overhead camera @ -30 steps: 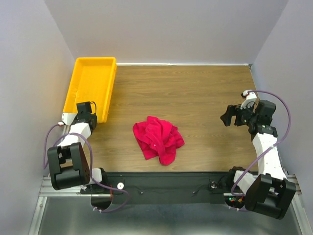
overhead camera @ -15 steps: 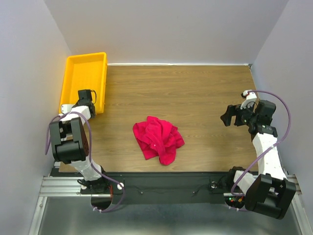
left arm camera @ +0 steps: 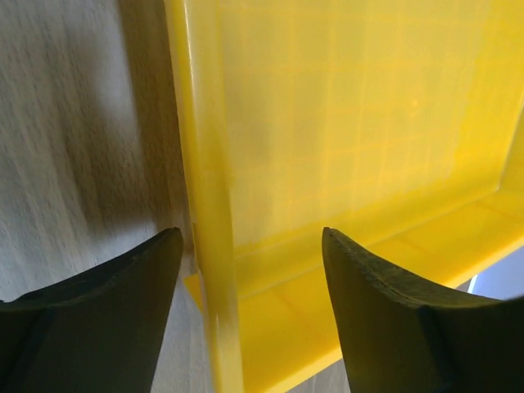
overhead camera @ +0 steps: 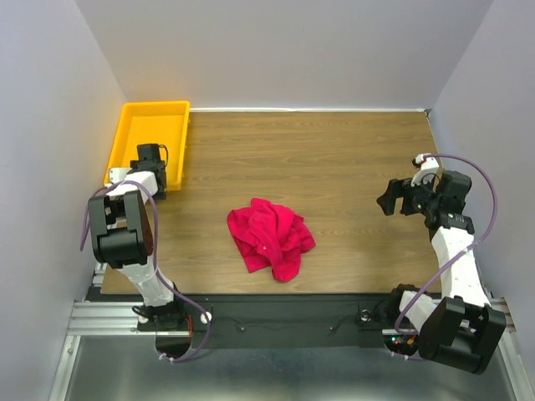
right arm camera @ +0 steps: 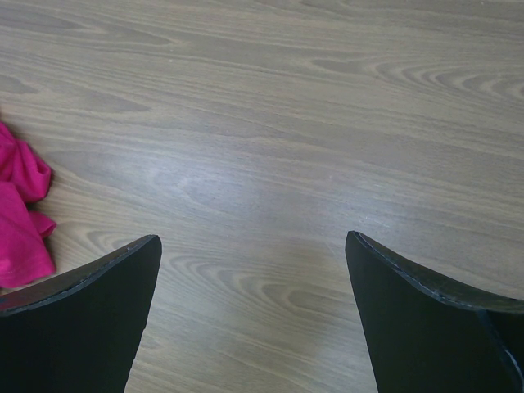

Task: Fold and stack the t-shirts
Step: Flatten the tshirt out

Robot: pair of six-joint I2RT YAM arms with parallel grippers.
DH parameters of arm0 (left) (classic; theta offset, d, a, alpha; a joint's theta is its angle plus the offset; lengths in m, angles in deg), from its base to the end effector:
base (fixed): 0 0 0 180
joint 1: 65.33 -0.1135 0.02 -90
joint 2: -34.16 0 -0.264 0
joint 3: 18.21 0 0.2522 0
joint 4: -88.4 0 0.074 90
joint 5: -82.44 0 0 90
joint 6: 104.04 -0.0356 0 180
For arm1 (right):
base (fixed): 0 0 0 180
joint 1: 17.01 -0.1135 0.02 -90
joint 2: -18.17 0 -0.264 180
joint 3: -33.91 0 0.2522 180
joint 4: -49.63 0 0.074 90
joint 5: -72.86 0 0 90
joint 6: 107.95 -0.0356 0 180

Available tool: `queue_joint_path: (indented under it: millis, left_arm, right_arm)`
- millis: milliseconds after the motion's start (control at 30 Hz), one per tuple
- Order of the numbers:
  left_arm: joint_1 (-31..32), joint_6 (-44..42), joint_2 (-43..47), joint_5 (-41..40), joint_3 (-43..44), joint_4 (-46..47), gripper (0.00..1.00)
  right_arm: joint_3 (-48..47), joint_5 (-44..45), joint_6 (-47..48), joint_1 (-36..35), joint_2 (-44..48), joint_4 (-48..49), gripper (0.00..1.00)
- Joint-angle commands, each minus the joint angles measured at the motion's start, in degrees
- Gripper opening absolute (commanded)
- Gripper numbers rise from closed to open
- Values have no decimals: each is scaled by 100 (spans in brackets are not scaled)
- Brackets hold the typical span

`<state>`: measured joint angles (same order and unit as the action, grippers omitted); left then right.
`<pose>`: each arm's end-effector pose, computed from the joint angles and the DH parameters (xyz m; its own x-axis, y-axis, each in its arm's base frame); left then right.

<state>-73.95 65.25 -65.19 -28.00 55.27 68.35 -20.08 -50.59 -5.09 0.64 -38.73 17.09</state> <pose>0.3585 0.0669 0.1868 0.2420 -0.8945 -0.3758 -0.7686 0.0596 -0.6369 0.2081 -0.0456 0.2617 -0.4999 -0.0358 -0.8653 -0.2935 0.9470 0.1304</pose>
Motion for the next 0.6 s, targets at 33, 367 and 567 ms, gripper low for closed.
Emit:
queue_joint_path:
  millis: [33, 367, 567]
  left_arm:
    - [45, -307, 678, 84, 40, 30, 86]
    - [27, -3290, 3166, 1655, -1515, 776, 95]
    - [150, -4790, 4257, 3731, -2290, 1227, 95]
  right_arm:
    - [6, -65, 58, 46, 109, 261, 100]
    - [129, -2751, 1249, 46, -4, -317, 100]
    - [-477, -3511, 2361, -621, -593, -1434, 100]
